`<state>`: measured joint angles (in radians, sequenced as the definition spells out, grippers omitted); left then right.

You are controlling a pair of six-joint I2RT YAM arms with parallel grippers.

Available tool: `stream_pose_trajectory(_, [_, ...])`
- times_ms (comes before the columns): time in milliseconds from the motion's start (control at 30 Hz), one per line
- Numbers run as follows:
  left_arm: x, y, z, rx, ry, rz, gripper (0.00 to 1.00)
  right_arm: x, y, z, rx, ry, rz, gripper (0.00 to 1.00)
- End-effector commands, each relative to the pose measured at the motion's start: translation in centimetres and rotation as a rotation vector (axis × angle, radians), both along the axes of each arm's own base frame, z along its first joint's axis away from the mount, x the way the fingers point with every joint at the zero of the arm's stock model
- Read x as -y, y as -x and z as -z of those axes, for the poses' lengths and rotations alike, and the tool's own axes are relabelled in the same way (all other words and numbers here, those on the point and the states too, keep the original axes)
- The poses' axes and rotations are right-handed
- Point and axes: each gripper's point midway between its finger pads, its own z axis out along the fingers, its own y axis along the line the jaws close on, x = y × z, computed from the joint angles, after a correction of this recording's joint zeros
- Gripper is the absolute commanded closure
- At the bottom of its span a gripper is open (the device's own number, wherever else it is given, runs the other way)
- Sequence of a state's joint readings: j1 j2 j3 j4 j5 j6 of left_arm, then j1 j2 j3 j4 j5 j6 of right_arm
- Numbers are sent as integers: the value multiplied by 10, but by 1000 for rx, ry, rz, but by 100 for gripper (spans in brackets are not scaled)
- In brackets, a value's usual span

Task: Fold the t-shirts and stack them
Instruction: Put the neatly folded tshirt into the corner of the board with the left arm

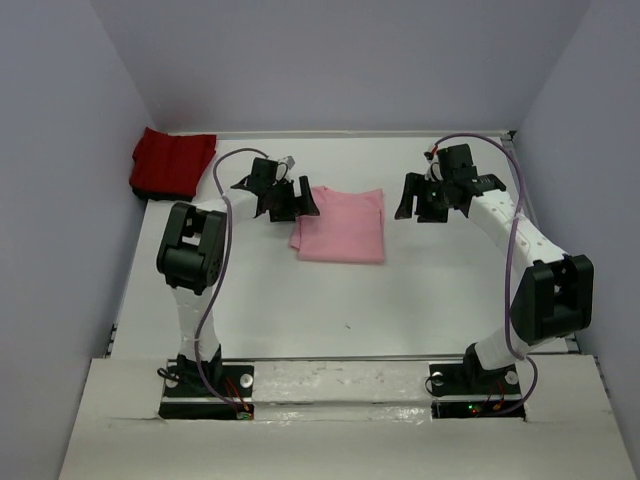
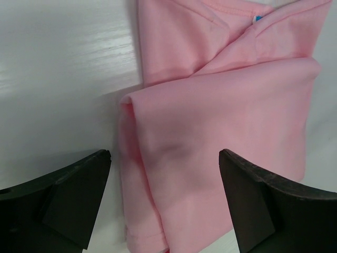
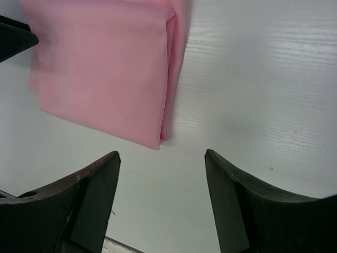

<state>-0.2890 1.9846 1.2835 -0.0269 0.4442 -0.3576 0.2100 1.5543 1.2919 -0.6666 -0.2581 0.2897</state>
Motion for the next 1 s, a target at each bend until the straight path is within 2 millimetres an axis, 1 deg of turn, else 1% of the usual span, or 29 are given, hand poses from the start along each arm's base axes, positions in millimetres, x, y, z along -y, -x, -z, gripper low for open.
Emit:
stream_pose_trajectory(0, [30, 10, 11, -37, 26, 74, 1, 3, 0, -10, 36, 5, -6, 28])
stream_pose_trajectory(33, [36, 10, 10, -35, 30, 83, 1, 3, 0, -10, 36, 6, -5, 28])
stream_pose_trajectory(100, [48, 16, 16, -50, 30, 110, 1, 3, 1, -10, 35, 6, -7, 28])
stream_pose_trajectory(133, [53, 17, 15, -49, 34, 119, 1, 3, 1, -9, 34, 7, -7, 28])
stream_pose_trajectory(167, [57, 18, 20, -59, 35, 127, 1, 3, 1, -9, 34, 5, -8, 28])
stream_pose_trajectory(200, [65, 22, 19, -63, 41, 142, 1, 3, 1, -9, 34, 5, -8, 28])
stream_pose_trajectory(300, [75, 27, 23, -73, 41, 161, 1, 2, 2, -8, 29, 3, -14, 29])
stream_pose_trajectory(367, [78, 29, 24, -76, 41, 165, 1, 2, 2, -7, 26, 4, -14, 28])
stream_pose_trajectory(567, [76, 34, 29, -92, 38, 166, 1, 1, 2, -6, 24, -1, -20, 29])
stream_pose_trajectory(600, [76, 34, 31, -97, 37, 165, 3, 1, 2, -6, 25, 0, -21, 28])
stream_pose_trajectory(667, [76, 36, 34, -107, 38, 169, 11, 1, 2, -6, 24, -1, -20, 28])
stream_pose_trajectory(733, [76, 36, 36, -116, 43, 173, 26, 1, 1, -6, 23, 0, -19, 28])
stream_pose_trajectory(767, [77, 37, 39, -126, 43, 175, 34, 1, 1, -6, 24, -1, -20, 29])
stream_pose_trajectory(800, [77, 38, 40, -131, 43, 177, 44, 1, 1, -7, 26, -1, -21, 28])
stream_pose_trajectory(900, [78, 39, 47, -150, 39, 181, 45, 1, 1, -7, 28, 0, -23, 28])
stream_pose_trajectory(933, [78, 40, 48, -153, 38, 186, 43, 1, 0, -7, 29, 2, -23, 28])
stream_pose_trajectory(967, [79, 41, 50, -157, 38, 189, 39, 1, 0, -7, 27, 1, -24, 28])
